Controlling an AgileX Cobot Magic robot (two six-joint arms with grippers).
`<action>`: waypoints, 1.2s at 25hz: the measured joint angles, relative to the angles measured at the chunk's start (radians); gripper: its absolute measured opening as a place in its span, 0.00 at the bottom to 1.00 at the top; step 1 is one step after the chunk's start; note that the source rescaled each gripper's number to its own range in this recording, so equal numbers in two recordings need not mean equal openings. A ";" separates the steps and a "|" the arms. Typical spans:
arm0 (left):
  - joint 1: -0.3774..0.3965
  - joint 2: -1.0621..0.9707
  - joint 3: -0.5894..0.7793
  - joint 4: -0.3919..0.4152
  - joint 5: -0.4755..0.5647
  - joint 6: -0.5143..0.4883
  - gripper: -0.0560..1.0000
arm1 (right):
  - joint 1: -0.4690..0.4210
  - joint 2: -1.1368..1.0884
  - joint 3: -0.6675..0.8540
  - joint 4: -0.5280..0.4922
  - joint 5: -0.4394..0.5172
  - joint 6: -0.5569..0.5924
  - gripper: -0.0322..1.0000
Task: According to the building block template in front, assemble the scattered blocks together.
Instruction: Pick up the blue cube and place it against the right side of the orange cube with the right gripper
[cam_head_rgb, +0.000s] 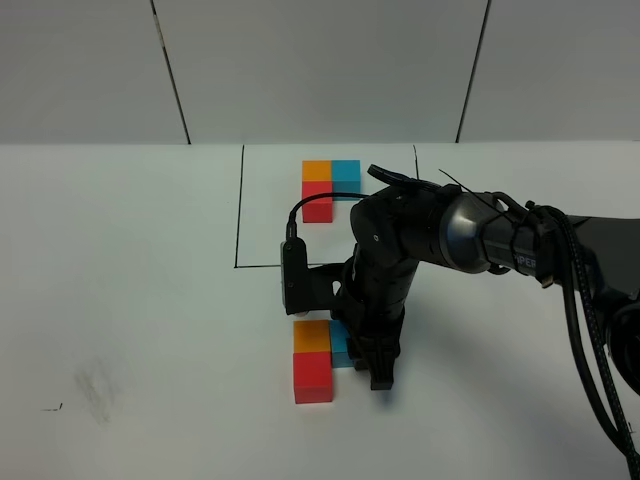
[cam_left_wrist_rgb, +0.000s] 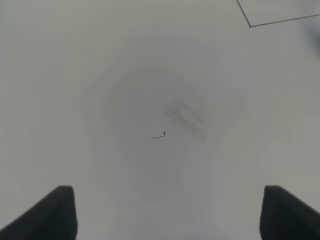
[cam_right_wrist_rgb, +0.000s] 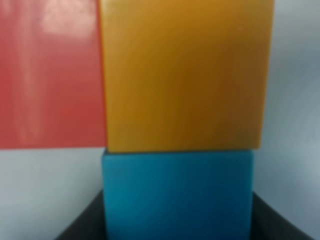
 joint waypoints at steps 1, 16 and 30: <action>0.000 0.000 0.000 0.000 0.000 0.000 0.99 | 0.000 0.000 0.000 0.000 0.001 0.003 0.03; 0.000 0.000 0.000 0.013 0.000 0.000 0.99 | -0.001 0.000 -0.002 -0.022 0.025 0.022 0.03; 0.000 0.000 0.003 0.052 0.000 0.000 0.99 | -0.002 0.000 -0.002 -0.030 0.039 0.023 0.03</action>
